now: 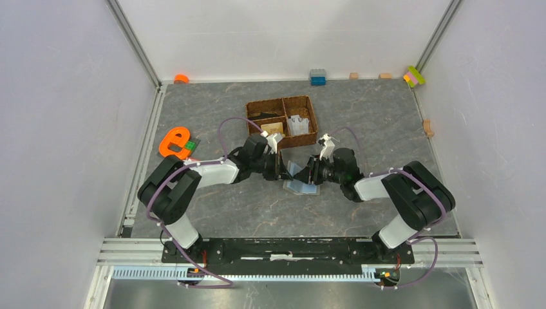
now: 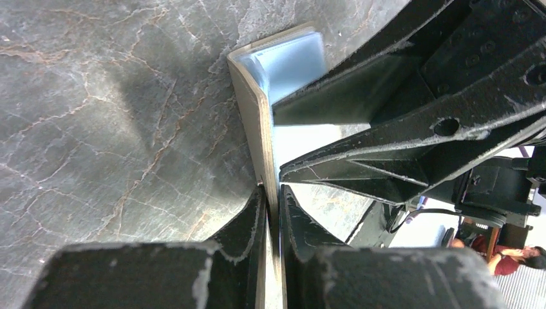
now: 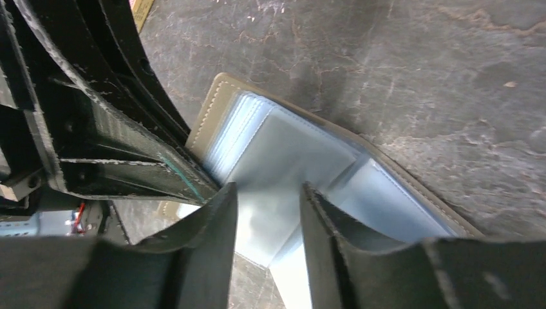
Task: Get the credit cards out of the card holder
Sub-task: Remove the credit card from the card holder.
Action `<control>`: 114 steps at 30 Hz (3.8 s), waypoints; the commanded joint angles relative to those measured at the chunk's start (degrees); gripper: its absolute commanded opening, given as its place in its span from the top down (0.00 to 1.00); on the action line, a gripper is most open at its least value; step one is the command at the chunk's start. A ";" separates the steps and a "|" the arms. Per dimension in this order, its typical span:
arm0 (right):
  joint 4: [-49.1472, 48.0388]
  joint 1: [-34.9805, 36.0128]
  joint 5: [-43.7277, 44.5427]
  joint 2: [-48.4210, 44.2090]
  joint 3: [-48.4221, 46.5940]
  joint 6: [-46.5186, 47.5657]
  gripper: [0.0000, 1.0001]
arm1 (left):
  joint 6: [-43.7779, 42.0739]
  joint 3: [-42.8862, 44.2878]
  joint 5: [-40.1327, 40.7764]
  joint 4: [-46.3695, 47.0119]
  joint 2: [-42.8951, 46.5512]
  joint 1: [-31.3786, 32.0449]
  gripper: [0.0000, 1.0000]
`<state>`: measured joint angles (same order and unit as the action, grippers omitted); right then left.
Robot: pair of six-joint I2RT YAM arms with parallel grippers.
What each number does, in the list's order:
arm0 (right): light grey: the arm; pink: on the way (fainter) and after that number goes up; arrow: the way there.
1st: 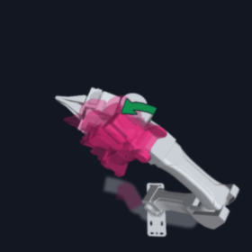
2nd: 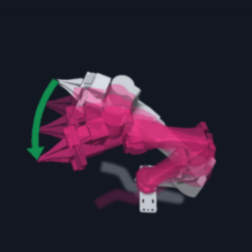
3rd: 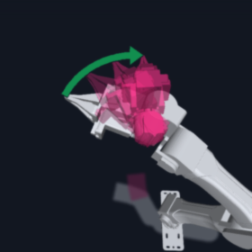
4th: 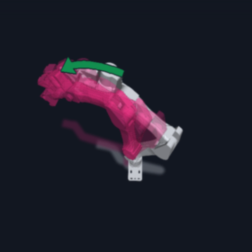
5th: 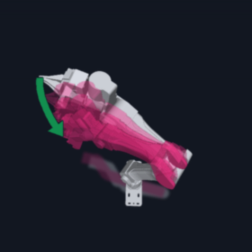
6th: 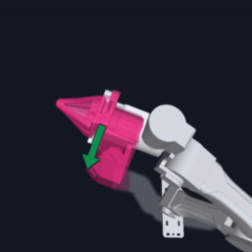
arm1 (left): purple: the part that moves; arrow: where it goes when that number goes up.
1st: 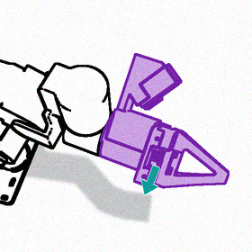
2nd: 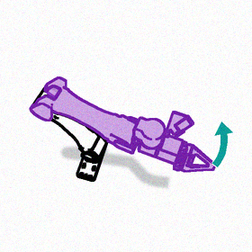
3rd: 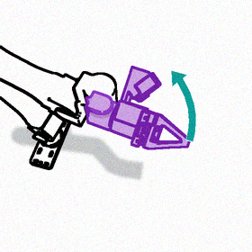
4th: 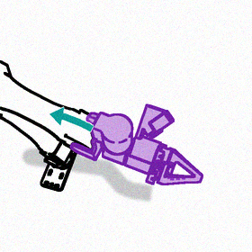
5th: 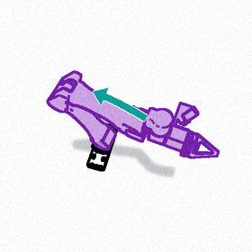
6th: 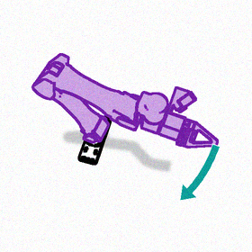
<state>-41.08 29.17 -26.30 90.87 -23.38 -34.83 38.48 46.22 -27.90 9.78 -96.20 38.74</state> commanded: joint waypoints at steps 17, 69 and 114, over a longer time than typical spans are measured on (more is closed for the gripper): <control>18.16 1.72 11.22 0.68 -8.41 9.21 0.89 | -1.54 0.95 -1.03 4.45 3.12 0.73 0.83; 22.23 4.84 9.86 2.44 -12.67 11.87 0.69 | -0.15 2.13 -5.26 5.69 -0.52 0.65 0.94; 20.00 4.67 17.47 -7.72 -7.25 12.19 0.45 | -1.30 0.45 -1.19 4.72 3.53 0.55 0.98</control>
<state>-21.78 33.65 -7.92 80.68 -28.77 -22.87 37.89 46.11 -28.60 11.55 -95.31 39.13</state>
